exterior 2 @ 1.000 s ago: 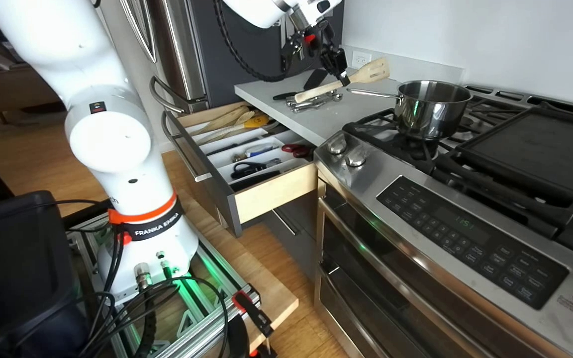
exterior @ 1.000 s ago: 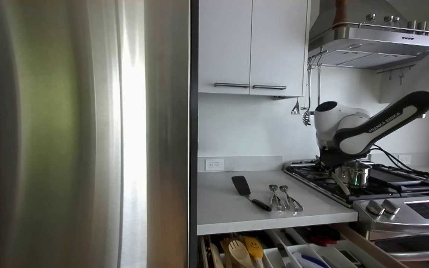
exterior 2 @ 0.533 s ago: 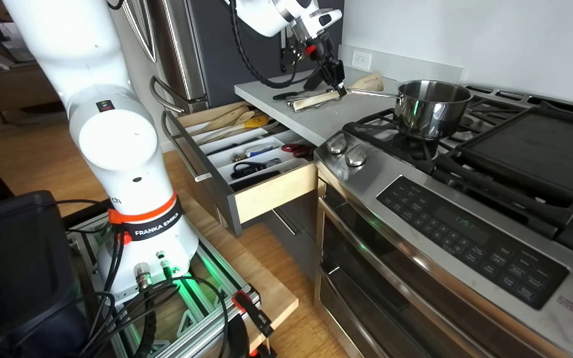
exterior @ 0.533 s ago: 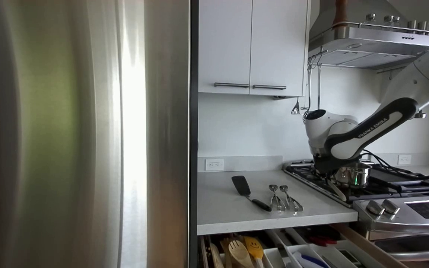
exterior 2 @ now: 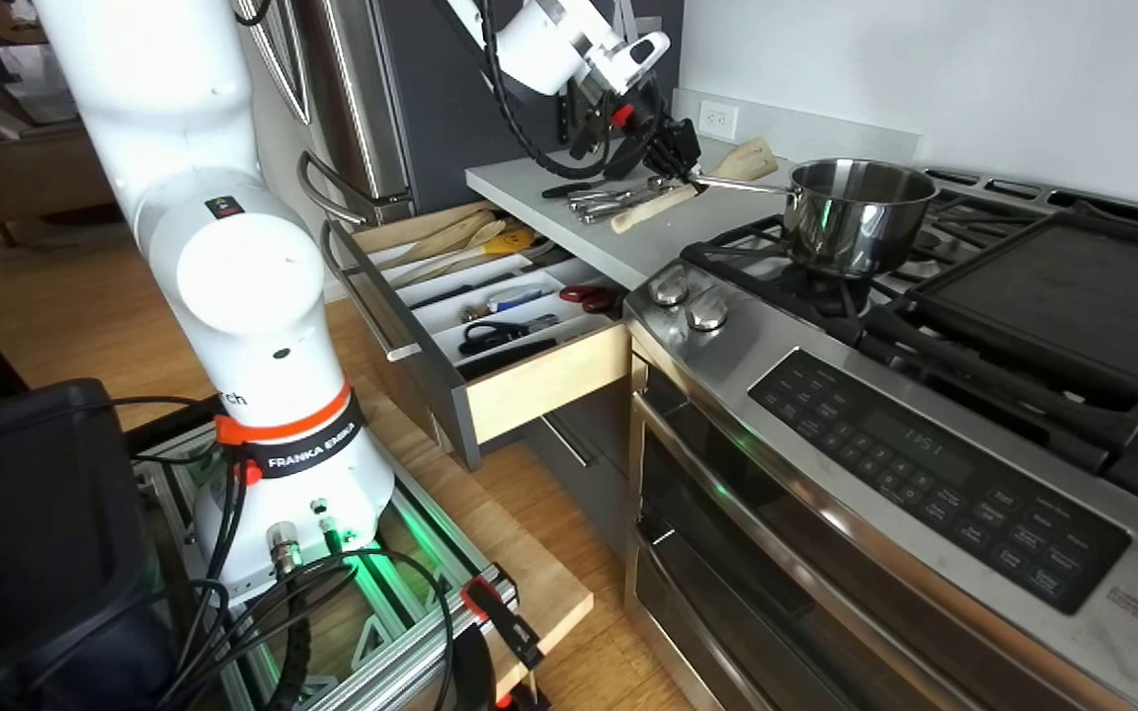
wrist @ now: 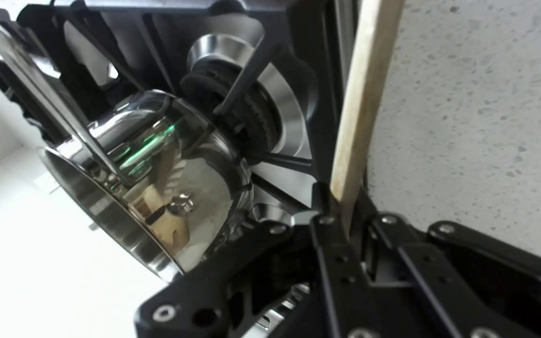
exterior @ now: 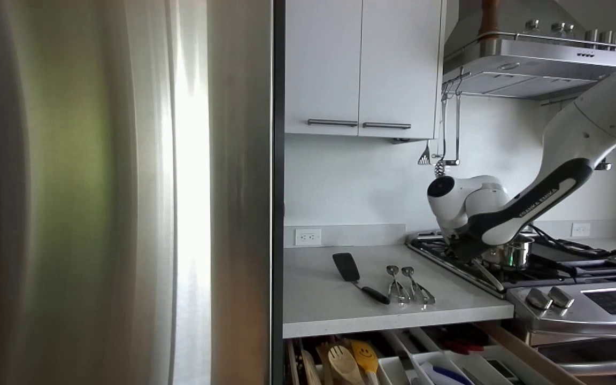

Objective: Pick up one wooden spoon from the tray in the open drawer and put it on the kitchen counter

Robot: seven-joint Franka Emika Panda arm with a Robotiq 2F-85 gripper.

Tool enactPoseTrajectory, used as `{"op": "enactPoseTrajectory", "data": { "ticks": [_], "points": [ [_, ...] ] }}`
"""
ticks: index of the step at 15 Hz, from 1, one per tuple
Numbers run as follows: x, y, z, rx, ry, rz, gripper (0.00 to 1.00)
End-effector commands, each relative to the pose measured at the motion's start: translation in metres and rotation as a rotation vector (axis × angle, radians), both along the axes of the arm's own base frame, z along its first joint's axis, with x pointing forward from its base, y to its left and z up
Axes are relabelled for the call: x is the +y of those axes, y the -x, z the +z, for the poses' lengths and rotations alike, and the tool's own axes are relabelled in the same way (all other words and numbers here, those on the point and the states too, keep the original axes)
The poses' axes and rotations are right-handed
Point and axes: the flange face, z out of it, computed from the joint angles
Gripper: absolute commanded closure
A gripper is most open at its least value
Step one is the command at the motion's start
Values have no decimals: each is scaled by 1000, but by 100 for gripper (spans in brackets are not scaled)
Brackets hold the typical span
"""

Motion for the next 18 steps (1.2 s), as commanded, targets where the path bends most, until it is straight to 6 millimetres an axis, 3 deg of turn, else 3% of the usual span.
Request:
{"op": "enactPoseTrajectory", "data": {
  "ticks": [1, 7, 14, 15, 16, 17, 18],
  "points": [
    [13, -17, -28, 13, 161, 14, 97],
    [33, -39, -61, 70, 278, 7, 97],
    [31, -58, -86, 120, 264, 0, 97],
    [31, -60, -88, 121, 262, 0, 83],
    [31, -62, -90, 123, 260, 0, 80],
    [30, -63, -91, 125, 258, 0, 70],
    [30, -64, -91, 124, 258, 0, 70]
  ]
}}
